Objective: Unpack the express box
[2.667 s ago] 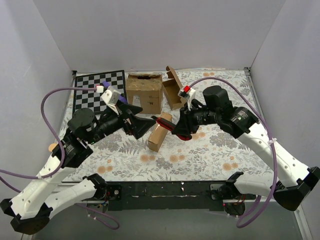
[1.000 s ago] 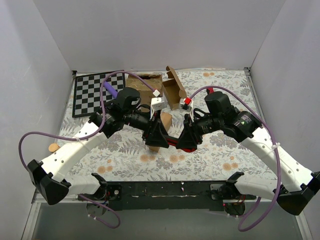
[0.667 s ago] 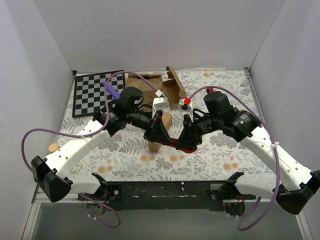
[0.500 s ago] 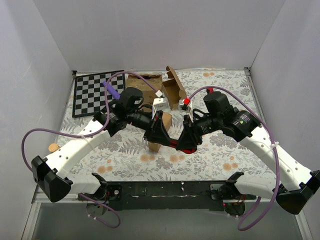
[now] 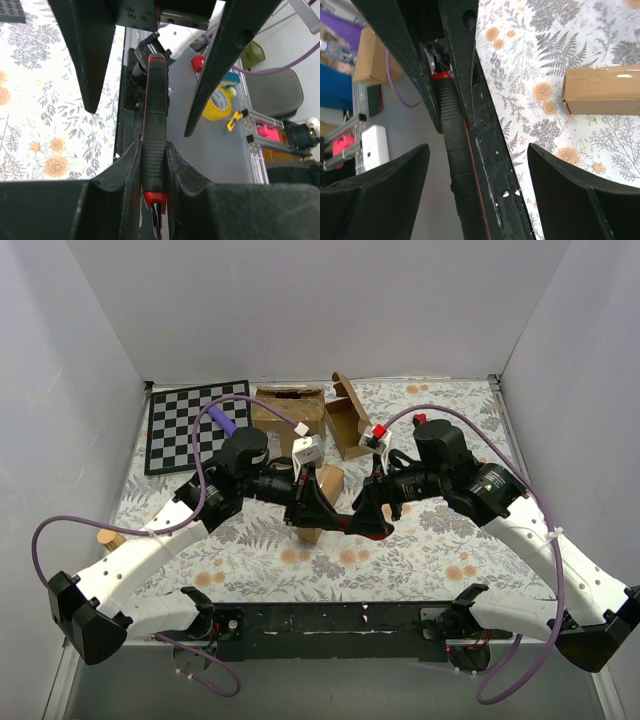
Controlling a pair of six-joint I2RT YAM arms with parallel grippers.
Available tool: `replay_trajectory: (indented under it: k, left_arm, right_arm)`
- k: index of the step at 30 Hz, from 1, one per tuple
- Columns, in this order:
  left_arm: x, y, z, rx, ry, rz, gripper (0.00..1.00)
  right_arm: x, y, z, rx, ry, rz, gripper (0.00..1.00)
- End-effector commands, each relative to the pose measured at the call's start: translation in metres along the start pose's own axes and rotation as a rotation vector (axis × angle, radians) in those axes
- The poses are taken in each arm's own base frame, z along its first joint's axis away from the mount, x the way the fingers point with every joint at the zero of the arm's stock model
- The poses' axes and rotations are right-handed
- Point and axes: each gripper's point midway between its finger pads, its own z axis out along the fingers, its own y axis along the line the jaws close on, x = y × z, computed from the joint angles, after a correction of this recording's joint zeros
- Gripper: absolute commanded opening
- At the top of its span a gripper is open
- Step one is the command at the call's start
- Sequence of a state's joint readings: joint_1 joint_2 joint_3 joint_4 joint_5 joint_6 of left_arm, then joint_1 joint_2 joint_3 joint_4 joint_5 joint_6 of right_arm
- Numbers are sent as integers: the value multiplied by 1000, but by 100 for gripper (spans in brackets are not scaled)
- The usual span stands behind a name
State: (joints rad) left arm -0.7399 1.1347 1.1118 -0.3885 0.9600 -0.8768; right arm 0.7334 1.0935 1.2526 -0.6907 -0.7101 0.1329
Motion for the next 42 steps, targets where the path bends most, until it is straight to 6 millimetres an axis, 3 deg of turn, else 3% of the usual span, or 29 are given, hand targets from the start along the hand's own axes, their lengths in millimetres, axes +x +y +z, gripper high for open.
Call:
replay_trajectory:
  k: [1, 3, 4, 6, 8, 10, 17, 21, 22, 24, 25, 31, 42]
  left_arm:
    - [-23, 0, -4, -53, -121, 39, 0]
    - [-33, -4, -6, -55, -183, 45, 0]
    - [-31, 5, -5, -93, -205, 20, 0]
    - [-38, 1, -8, -96, -261, 25, 0]
    - [-34, 7, -8, -118, -283, 1, 0]
    - [-44, 1, -12, -103, -338, 23, 0]
    - [-55, -4, -21, -116, -440, 40, 0]
    - [-61, -5, -23, -111, -490, 39, 0]
    - [-61, -4, -23, -113, -495, 38, 0]
    - [-60, -3, -24, -111, -518, 30, 0]
    - [-61, -4, -26, -111, -534, 26, 0]
    - [-62, -1, -28, -102, -599, -6, 0]
    - [-68, -4, -29, -74, -643, -18, 0]
  right_arm:
    - [-32, -6, -15, 126, -193, -31, 87]
    - [-37, -8, -17, 144, -260, -18, 93]
    - [-47, -5, -25, 160, -338, -39, 93]
    - [-41, -10, -22, 162, -371, 14, 95]
    - [-51, -5, -30, 156, -460, 22, 95]
    - [-51, -8, -33, 164, -519, 36, 95]
    - [-42, -17, -30, 152, -604, 113, 95]
    - [-48, -14, -33, 103, -698, 120, 95]
    - [-57, -6, -40, 77, -757, 111, 95]
    - [-53, -10, -39, 53, -801, 126, 94]
    - [-61, -1, -47, 9, -868, 116, 93]
    - [-73, 8, -58, -78, -991, 83, 87]
    - [-85, 7, -43, -118, -957, 74, 70]
